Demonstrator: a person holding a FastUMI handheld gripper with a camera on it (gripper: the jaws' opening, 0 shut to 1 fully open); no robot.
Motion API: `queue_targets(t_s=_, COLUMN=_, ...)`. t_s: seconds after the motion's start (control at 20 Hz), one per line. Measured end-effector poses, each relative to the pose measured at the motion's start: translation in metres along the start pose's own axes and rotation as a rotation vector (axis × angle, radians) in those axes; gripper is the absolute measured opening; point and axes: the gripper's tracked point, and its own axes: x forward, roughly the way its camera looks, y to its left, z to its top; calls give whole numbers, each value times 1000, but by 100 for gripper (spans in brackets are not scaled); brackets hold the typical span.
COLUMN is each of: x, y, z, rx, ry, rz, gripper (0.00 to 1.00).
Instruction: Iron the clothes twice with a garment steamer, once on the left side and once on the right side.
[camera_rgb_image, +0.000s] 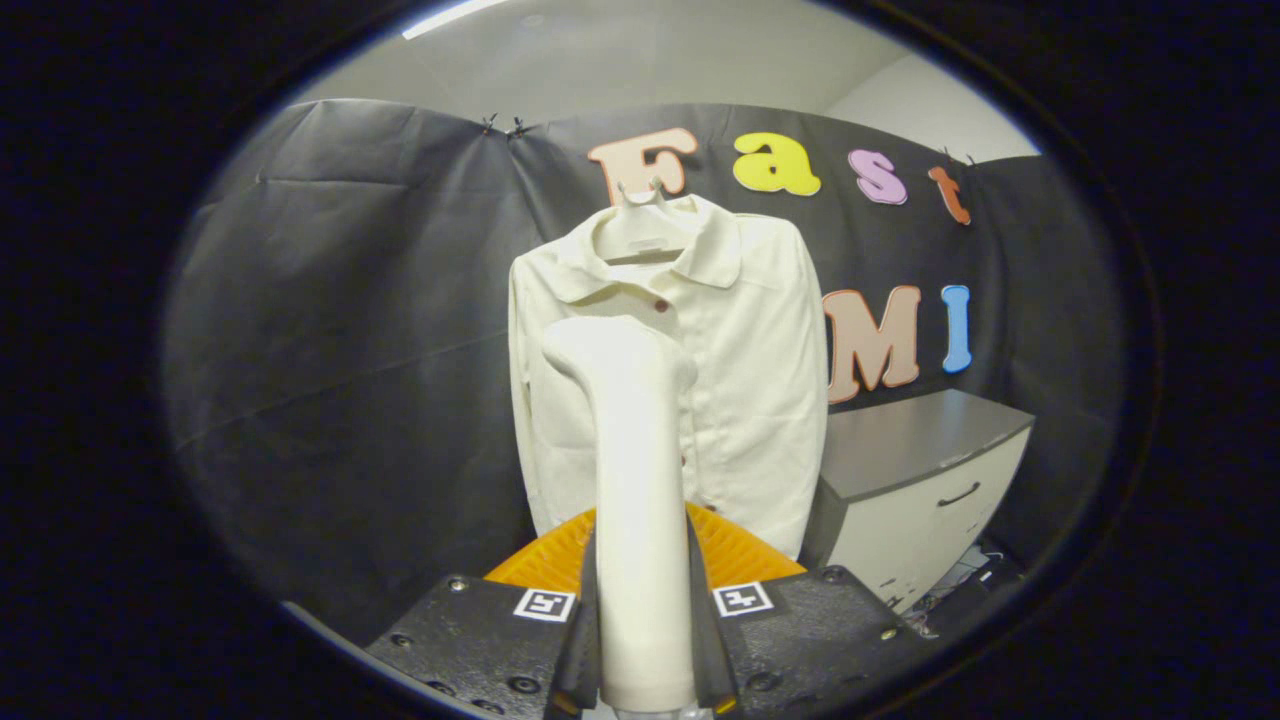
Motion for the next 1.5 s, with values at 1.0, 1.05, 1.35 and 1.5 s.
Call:
queue_targets(t_s=1.0, x=161, y=38, z=-27, rx=-65, ry=-36, rz=-12, gripper=36)
queue_targets(t_s=1.05, x=168, y=38, z=-33, rx=-62, ry=-23, rz=-12, gripper=36)
queue_targets(t_s=1.35, x=192, y=36, z=-57, rx=-55, ry=25, rz=-11, gripper=36)
queue_targets(t_s=1.5, x=197, y=31, z=-82, rx=-44, ry=73, rz=-18, gripper=36)
